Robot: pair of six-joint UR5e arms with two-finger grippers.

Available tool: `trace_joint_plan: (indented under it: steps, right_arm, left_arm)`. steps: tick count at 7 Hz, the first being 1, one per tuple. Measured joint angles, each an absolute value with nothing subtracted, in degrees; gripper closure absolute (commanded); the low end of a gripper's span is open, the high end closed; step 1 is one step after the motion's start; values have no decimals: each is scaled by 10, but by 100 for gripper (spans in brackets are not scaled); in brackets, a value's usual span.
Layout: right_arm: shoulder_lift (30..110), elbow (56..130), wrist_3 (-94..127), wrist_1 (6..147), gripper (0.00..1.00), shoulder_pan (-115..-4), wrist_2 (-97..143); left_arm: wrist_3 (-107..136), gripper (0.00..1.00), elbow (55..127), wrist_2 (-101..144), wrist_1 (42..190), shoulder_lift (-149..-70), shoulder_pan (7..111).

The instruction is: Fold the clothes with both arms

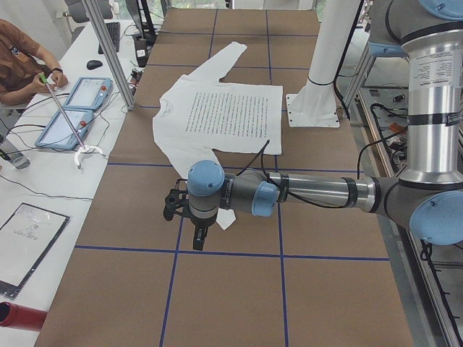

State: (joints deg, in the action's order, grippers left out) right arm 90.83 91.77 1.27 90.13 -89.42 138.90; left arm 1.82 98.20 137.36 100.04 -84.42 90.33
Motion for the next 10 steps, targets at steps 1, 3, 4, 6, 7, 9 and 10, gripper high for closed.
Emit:
trace_joint_plan:
  steps: [1, 3, 4, 6, 7, 9, 10]
  right_arm:
    - [917, 900, 43, 832, 0, -882, 1391]
    - [953, 888, 159, 649, 0, -815, 1365]
    - [961, 886, 221, 585, 0, -770, 1352]
    - [962, 885, 287, 524, 0, -694, 1322]
    - [957, 885, 315, 516, 0, -667, 1307]
    - [953, 883, 349, 517, 1, -626, 1280]
    - [955, 878, 354, 518, 2, -613, 1275]
  left_arm:
    - [18, 0, 980, 1380, 1020, -842, 903]
    - [18, 0, 980, 1383, 1033, -840, 903]
    - [17, 0, 979, 1382, 1035, -840, 903]
    - [16, 0, 979, 1379, 1037, -839, 903]
    - [16, 0, 979, 1378, 1038, -839, 903]
    - [15, 0, 981, 1378, 1037, -839, 903]
    - [14, 0, 982, 1378, 1037, -839, 903]
